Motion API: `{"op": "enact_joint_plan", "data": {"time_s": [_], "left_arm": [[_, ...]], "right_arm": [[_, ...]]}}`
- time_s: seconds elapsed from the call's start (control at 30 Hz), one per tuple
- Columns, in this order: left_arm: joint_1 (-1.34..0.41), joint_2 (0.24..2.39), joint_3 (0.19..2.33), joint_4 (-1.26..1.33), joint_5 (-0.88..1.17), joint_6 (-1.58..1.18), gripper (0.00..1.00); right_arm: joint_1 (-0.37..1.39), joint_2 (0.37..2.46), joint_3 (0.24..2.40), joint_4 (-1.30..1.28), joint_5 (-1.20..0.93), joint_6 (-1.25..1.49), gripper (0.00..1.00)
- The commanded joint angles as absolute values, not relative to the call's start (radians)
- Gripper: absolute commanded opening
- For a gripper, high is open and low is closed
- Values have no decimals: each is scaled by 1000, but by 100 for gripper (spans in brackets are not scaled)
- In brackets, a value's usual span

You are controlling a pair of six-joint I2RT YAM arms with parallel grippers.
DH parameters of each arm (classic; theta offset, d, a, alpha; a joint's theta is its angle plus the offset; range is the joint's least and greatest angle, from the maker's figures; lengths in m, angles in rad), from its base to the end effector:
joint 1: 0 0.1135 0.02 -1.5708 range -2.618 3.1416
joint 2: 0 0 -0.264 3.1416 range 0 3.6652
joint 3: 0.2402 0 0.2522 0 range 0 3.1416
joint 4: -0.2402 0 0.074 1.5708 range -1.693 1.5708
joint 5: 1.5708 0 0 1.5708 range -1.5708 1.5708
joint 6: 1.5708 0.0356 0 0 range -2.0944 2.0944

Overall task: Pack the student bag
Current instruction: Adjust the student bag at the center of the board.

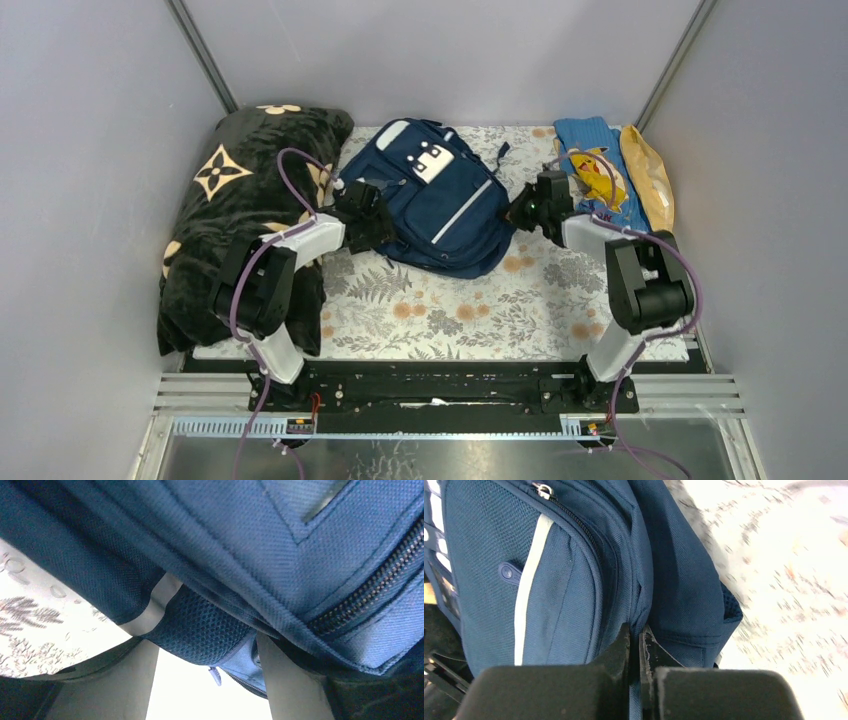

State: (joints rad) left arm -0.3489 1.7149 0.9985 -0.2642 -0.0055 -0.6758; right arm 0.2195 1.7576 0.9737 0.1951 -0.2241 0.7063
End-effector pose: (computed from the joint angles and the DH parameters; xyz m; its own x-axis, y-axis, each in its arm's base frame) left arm 0.3224 -0.1171 0.1681 -0.8212 -0.3669 -0.4371 -0.2239 0.9117 -0.3446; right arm 0.3645 0.0894 0.1821 -0.6672 0.4995 -0.5526 0.0531 0.7718 0.6336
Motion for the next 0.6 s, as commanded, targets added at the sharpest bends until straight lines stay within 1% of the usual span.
{"op": "enact_joint_plan", "data": {"time_s": [0.0,0.1,0.2,0.23,0.3,0.4,0.43,0.47,0.57], "left_arm": [[-377,1735,1086,-68,98,-595,77],[-389,1734,1100,-77,111,-524,82],[-396,1669,1052,-83,81,-493,83],[-400,1640,1033,-97,64,-490,83],[-420,1590,998,-136,11,-498,83],[-477,1532,933,-162,-72,-535,78],[-503,1516,912,-162,-94,-553,76],[-530,1502,891,-163,-126,-567,75],[-618,1466,835,-169,-227,-596,72]], "right_arm": [[218,1588,817,156,-122,726,0],[216,1520,768,148,-99,742,0],[215,1497,767,134,-92,745,1],[215,1498,773,123,-93,743,7],[215,1500,782,118,-96,745,24],[214,1495,785,126,-103,750,45],[214,1493,786,127,-105,751,49],[214,1492,786,129,-109,751,50],[213,1493,789,131,-130,752,51]]}}
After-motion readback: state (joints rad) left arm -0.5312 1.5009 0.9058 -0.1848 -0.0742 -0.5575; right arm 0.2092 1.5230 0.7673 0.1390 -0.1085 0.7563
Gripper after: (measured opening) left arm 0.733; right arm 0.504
